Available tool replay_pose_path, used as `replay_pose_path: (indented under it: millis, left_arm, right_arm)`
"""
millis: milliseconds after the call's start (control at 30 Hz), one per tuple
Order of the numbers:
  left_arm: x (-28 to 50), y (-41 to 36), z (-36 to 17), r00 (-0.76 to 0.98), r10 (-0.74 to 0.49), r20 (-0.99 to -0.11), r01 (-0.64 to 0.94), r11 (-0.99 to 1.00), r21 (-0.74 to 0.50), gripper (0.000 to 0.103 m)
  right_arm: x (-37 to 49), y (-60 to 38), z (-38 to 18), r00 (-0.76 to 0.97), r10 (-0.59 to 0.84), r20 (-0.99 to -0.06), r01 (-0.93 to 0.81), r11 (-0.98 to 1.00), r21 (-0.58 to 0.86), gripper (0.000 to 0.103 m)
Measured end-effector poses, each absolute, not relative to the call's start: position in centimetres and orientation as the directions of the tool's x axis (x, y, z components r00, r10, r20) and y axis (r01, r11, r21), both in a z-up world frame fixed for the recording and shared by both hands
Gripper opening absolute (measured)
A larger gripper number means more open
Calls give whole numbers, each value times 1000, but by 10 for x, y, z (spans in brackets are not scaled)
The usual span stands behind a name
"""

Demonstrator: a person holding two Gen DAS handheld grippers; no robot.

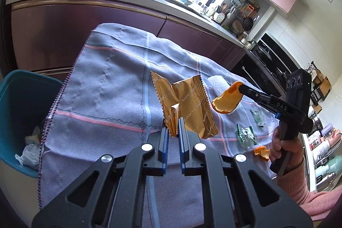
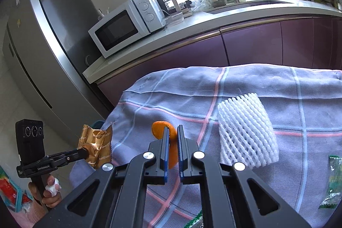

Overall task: Collect trash
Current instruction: 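Carry the gold wrapper and orange peel with both tools over the teal bin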

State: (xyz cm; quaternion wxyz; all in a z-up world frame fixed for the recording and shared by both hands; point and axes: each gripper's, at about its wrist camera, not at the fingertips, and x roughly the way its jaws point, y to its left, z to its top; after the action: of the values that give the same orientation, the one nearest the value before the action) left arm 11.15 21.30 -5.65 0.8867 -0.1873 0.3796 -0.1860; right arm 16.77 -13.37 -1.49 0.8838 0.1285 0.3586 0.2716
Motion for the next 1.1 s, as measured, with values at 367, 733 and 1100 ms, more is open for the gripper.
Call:
replay_pose_path:
  millis: [367, 733, 1100]
  left_arm:
    - [83, 248, -45, 693, -390, -606, 98, 884, -457, 9]
    - [59, 291, -22, 744, -311, -591, 26, 898, -440, 9]
    - [52, 350, -15, 759, -271, -592, -58, 877, -477, 9]
  right_arm:
    - [155, -91, -21, 496, 687, -532, -485, 727, 487, 6]
    - [161, -49, -19, 414, 758, -503, -533, 650, 541, 6]
    - [176, 7, -20, 324, 801, -504, -563, 591, 578, 6]
